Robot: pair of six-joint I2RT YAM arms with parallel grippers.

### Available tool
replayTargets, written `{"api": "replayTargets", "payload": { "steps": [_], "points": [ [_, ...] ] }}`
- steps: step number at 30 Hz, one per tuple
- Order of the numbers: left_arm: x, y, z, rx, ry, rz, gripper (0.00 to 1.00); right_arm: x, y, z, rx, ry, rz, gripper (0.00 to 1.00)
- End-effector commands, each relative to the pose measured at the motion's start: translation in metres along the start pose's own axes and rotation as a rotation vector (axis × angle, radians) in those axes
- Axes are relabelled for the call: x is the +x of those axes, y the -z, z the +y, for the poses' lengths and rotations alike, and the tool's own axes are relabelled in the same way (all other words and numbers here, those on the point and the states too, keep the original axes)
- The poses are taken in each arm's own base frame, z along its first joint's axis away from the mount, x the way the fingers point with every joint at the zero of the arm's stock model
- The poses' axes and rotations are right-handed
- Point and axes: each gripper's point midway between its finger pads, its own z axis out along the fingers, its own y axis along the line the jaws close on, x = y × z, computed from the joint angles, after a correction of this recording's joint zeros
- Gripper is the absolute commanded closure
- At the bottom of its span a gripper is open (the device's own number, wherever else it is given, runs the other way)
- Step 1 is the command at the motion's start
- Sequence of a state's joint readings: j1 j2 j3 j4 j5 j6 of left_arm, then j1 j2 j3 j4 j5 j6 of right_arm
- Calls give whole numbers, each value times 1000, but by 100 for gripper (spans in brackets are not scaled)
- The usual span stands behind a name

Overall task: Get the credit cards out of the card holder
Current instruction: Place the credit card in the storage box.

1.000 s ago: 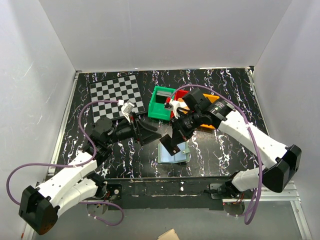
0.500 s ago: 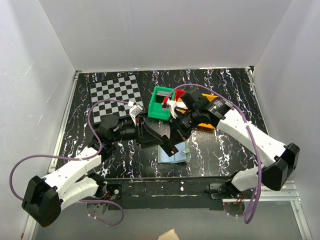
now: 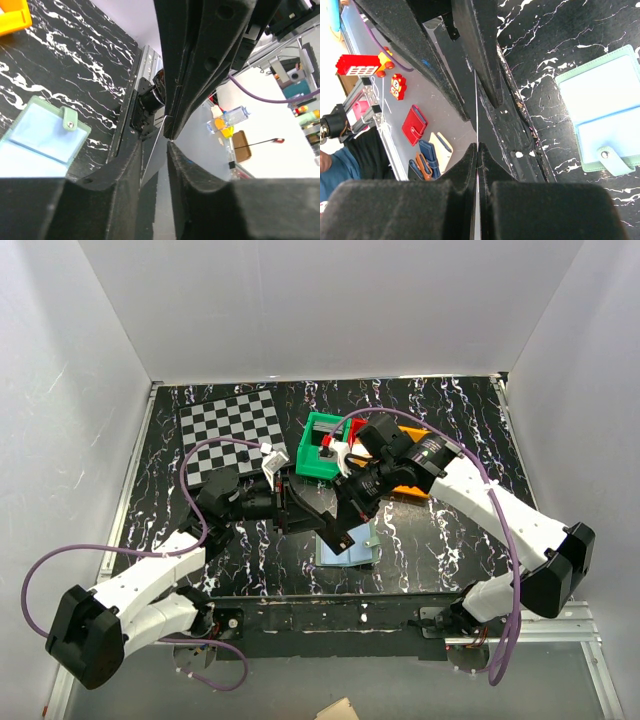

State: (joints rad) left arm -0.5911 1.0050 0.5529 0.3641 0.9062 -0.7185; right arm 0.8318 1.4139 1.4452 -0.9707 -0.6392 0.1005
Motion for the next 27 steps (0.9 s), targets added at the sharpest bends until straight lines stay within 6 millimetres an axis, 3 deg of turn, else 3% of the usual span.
{"api": "replayTargets", "payload": {
  "steps": [1,7,8,9,11,14,21,27],
  "points": [
    [-4,1,-12,51,-41,2,83,-10,6,12,-27,42,-24,99],
    [0,0,-14,73,-28,20,100,-9,7,13,-29,46,-26,99],
    [0,1,-14,72,-32,14,100,-10,7,13,-29,49,-31,95],
    [0,1,-15,73,-36,8,100,-10,9,13,-21,49,-38,82],
    [-4,3,-17,64,-52,-25,100,-13,14,8,29,45,-71,66],
    [-10,5,-13,43,-53,-59,100,-20,29,0,76,25,-197,56],
    [-31,9,-21,81,-35,-196,100,-19,51,-16,109,-57,-488,54],
    [-52,15,-36,116,-31,-323,100,-23,58,-7,29,-52,-707,49]
  ]
}}
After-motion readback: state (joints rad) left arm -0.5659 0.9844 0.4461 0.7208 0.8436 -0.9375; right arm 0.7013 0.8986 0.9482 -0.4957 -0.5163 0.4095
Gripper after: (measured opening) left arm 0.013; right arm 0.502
